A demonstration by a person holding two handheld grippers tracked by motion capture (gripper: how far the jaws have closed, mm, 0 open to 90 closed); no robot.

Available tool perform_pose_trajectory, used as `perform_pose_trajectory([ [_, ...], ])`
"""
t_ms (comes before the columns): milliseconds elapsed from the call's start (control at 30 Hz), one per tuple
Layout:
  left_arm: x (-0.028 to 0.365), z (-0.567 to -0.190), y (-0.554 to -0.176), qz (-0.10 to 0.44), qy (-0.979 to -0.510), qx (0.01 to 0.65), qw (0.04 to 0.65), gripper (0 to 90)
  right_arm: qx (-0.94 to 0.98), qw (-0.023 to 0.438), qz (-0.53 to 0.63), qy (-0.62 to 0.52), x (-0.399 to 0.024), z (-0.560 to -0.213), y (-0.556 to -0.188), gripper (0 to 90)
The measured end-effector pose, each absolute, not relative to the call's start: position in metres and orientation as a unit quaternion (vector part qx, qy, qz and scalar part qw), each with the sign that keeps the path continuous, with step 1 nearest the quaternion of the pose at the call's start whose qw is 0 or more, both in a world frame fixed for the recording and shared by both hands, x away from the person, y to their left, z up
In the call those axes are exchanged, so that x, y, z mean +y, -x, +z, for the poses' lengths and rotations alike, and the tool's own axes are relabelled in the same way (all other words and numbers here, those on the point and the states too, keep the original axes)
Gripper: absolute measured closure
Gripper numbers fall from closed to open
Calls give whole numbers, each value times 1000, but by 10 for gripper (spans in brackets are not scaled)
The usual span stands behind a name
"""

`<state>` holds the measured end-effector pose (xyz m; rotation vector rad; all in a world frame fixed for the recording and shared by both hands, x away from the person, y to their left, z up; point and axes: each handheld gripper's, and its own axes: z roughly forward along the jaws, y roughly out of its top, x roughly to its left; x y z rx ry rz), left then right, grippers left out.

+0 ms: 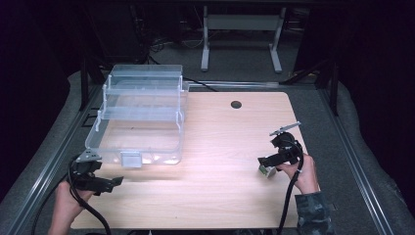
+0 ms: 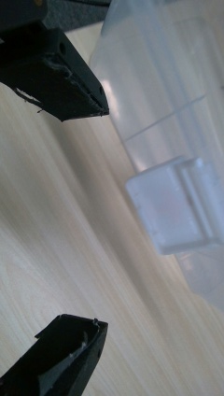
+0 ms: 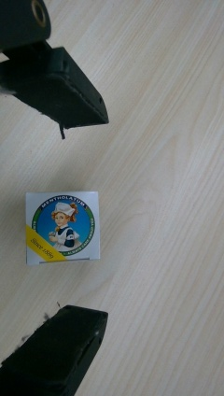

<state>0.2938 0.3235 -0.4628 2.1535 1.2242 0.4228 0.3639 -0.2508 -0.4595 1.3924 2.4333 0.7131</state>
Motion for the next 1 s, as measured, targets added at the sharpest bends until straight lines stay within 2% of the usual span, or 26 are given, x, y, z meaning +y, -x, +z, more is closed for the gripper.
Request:
perform_pose_trajectory([
  [233,350,-425,-314,169,-794,484,328,1,835,130,249,-473,-250,-455,-359,59],
  [433,374,-397,-347,169,-782,513,311,1,829,134,255,-480,-254,-451,-357,65],
  [667,388,-399,-391,131,-769,565,267,13,828,131,257,-482,-259,-450,-356,92],
  [767,392,-411,-407,111,-765,582,254,49,827,123,261,-483,-261,-452,-356,98],
  [867,396,-422,-420,95,-756,599,245,154,827,124,257,-484,-261,-453,-357,104],
  [900,397,-426,-424,93,-754,605,240,157,828,124,257,-483,-261,-453,-357,106],
  [1000,400,-435,-436,76,-748,619,226,324,830,122,256,-480,-260,-453,-357,107],
])
